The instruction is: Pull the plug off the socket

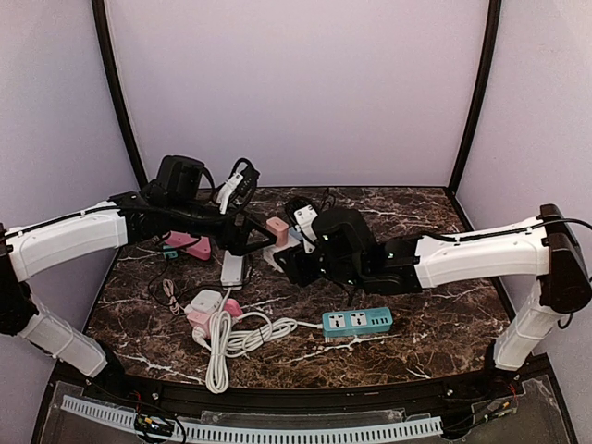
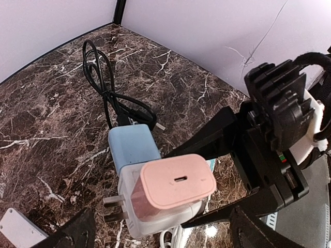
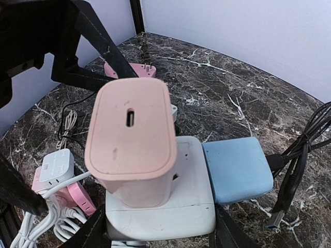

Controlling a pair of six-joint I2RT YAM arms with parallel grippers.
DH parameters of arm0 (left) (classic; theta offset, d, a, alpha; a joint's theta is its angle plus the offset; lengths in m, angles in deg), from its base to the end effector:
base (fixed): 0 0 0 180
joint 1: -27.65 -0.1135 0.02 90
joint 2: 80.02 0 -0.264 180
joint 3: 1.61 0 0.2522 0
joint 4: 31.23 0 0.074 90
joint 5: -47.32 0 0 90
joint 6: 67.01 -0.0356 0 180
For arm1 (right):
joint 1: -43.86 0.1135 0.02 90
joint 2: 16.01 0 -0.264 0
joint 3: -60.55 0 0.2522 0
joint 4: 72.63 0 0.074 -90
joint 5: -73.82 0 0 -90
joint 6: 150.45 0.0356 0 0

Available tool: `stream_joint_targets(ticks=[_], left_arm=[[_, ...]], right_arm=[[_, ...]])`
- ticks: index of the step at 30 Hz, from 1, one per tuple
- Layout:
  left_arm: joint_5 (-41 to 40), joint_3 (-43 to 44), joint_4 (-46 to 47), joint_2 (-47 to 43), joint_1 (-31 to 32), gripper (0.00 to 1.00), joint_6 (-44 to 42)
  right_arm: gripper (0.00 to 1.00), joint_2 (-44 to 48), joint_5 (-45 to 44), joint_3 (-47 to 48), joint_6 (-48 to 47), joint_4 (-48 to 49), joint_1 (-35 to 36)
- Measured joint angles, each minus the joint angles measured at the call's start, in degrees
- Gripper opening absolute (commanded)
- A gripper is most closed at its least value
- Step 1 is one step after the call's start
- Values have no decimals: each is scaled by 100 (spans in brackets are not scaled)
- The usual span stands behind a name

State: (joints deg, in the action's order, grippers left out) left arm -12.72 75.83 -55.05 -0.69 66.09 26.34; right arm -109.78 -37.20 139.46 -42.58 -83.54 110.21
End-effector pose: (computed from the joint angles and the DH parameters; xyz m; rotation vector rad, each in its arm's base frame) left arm 0.2377 -0.2114 0.3191 0.9545 1.8662 -0.9800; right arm 0.1632 0.3408 0.2656 -0.6153 1.9400 0.5726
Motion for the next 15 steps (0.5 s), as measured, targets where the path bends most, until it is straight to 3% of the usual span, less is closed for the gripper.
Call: stream_joint_targets(ticks=[6,15], left_arm=[[-72,0,-26,92,42,90,-13],[-214,0,-96,125,101,72,-109]], right_arm=[[0,-151,13,142,2,2,59],[0,-291,33,208,-2,-13,116]])
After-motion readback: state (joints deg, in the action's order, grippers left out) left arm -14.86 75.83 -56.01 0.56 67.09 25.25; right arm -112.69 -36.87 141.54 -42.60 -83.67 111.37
